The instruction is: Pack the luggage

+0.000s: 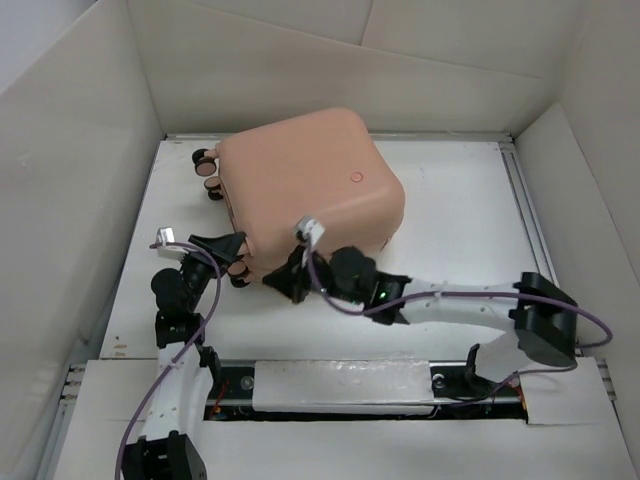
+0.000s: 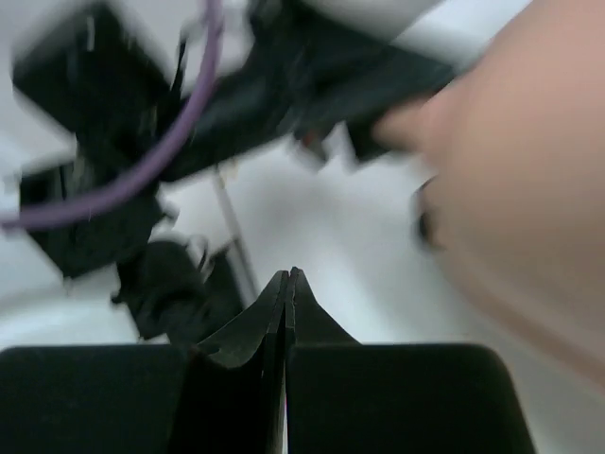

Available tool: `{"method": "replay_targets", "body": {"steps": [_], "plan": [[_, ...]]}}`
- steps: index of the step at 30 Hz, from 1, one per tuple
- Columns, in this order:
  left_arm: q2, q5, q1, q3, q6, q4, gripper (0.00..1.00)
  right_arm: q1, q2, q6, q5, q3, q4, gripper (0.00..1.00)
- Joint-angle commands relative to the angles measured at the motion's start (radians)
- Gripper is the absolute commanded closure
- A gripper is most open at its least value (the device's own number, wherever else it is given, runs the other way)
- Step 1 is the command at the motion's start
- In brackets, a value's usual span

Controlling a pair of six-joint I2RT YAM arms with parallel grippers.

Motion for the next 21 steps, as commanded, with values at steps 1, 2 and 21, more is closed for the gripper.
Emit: {"method": "replay_targets", "body": {"steps": [1, 2, 21], "plan": [[0.018, 0.141, -0.023, -0.021, 0.040, 0.013, 1.00, 0.125, 0.124, 0.016, 0.112, 0.001, 0.027, 1.00], [0.018, 0.141, -0.023, -0.007, 0.055, -0.004, 1.00, 0.125, 0.104, 0.016, 0.143, -0.024, 0.027, 1.00], [-0.063, -0.039, -0.023, 0.160, 0.140, -0.227, 1.00, -0.582, -0.372, -0.260, 0.030, -0.426, -0.148, 0.59]]}}
